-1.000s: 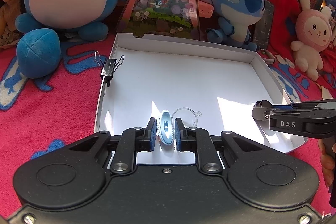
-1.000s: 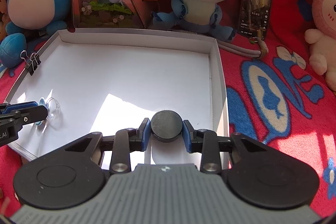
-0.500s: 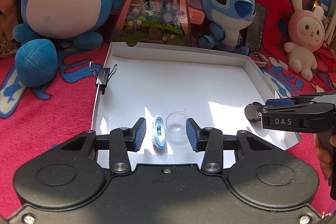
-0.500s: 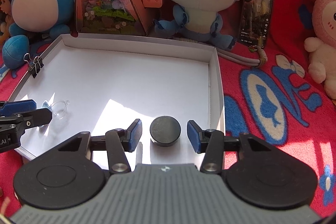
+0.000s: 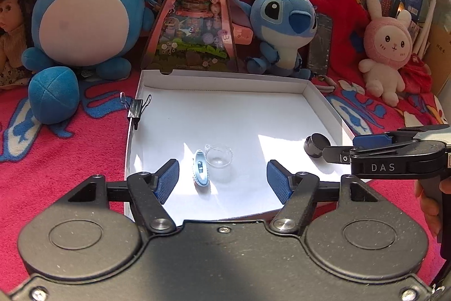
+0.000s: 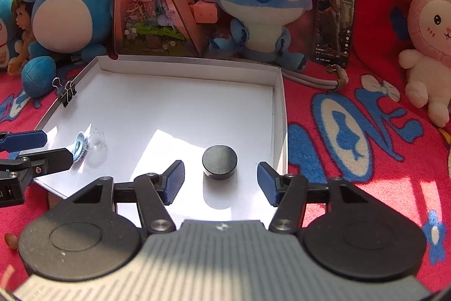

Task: Organize rigid objects
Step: 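Open both tools to release the blue clip and black lid in the box, then withdraw both tools toward the acorn and black lid on the blanket, then grasp the brown acorn with the left tool while the right tool grasps the black lid, then carry the acorn and black lid into the white box with both tools, then open both tools to release the acorn and lid in the box, then withdraw both tools from the box toward the red markers on the blanket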

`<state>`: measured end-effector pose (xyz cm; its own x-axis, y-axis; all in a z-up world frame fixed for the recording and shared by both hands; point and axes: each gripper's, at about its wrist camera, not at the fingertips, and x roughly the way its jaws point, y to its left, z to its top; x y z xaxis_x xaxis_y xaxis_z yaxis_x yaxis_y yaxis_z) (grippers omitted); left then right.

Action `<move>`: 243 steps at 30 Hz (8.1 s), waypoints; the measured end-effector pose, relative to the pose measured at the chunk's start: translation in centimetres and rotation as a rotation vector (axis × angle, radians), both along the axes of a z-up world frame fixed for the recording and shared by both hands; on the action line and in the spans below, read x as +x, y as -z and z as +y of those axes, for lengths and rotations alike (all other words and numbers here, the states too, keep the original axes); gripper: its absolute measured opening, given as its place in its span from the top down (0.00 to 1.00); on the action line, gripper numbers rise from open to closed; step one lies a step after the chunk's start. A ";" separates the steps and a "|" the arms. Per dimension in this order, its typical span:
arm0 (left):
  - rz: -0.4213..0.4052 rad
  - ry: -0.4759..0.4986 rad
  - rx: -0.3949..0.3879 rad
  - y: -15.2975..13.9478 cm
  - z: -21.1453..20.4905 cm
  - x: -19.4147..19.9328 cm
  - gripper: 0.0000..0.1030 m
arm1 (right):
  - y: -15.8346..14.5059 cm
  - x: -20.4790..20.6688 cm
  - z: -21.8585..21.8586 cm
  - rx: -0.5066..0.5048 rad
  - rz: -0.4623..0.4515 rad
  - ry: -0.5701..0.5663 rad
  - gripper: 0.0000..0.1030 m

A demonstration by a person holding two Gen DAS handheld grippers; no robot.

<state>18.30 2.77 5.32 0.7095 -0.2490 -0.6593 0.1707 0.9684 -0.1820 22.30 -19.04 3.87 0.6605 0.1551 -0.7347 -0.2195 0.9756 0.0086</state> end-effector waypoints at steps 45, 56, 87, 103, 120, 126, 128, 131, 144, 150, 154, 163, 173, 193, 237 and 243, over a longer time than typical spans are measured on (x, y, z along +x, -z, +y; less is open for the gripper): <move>-0.080 -0.113 0.059 3.4 2.3 -15.5 0.22 | 2.4 -16.0 0.8 0.047 -0.209 -0.191 0.01; -0.052 -0.150 0.047 4.9 3.0 -14.9 0.36 | 3.5 -16.8 3.0 0.068 -0.184 -0.276 0.17; -0.094 -0.116 0.050 4.2 2.9 -14.6 0.79 | 2.6 -14.9 4.4 0.092 -0.166 -0.231 0.63; -0.098 -0.052 -0.005 1.6 1.6 -10.4 0.79 | 1.1 -12.0 1.5 0.118 -0.142 -0.078 0.63; 0.000 -0.032 0.019 -1.8 1.2 1.5 0.79 | -2.6 -2.9 -1.4 0.131 -0.007 0.047 0.63; 0.104 -0.042 0.012 -1.0 0.3 6.3 0.79 | -2.7 1.1 -0.6 0.063 0.065 0.063 0.63; 0.124 -0.047 0.026 -0.5 0.0 7.2 0.79 | -2.2 2.3 -0.3 0.037 0.096 0.066 0.63; 0.148 -0.054 0.047 0.4 -0.3 8.1 0.79 | -1.5 3.5 -0.1 0.032 0.143 0.072 0.63; 0.183 -0.055 0.088 1.7 -0.9 9.8 0.79 | -0.4 5.7 1.8 -0.041 0.184 0.052 0.63; 0.182 -0.054 0.101 2.1 -1.0 10.0 0.79 | -0.2 5.9 2.0 -0.058 0.195 0.055 0.63; 0.181 -0.051 0.106 2.2 -1.1 10.1 0.79 | -0.1 6.0 1.9 -0.060 0.196 0.059 0.63; 0.170 -0.047 0.110 2.3 -1.2 10.1 0.79 | 0.0 6.1 1.8 -0.049 0.186 0.060 0.49; 0.146 -0.032 0.116 2.2 -1.6 9.6 0.54 | -0.3 5.9 1.6 -0.038 0.168 0.059 0.39; 0.114 -0.001 0.116 0.8 -1.7 6.6 0.23 | -0.1 4.4 0.5 0.022 0.132 0.080 0.15; -0.029 0.157 0.080 -0.6 -2.2 -9.9 0.19 | 0.2 -11.7 0.0 -0.060 -0.136 -0.128 0.03; -0.008 0.167 0.086 0.7 -2.3 -11.0 0.19 | 1.4 -13.0 -0.5 -0.073 -0.147 -0.133 0.03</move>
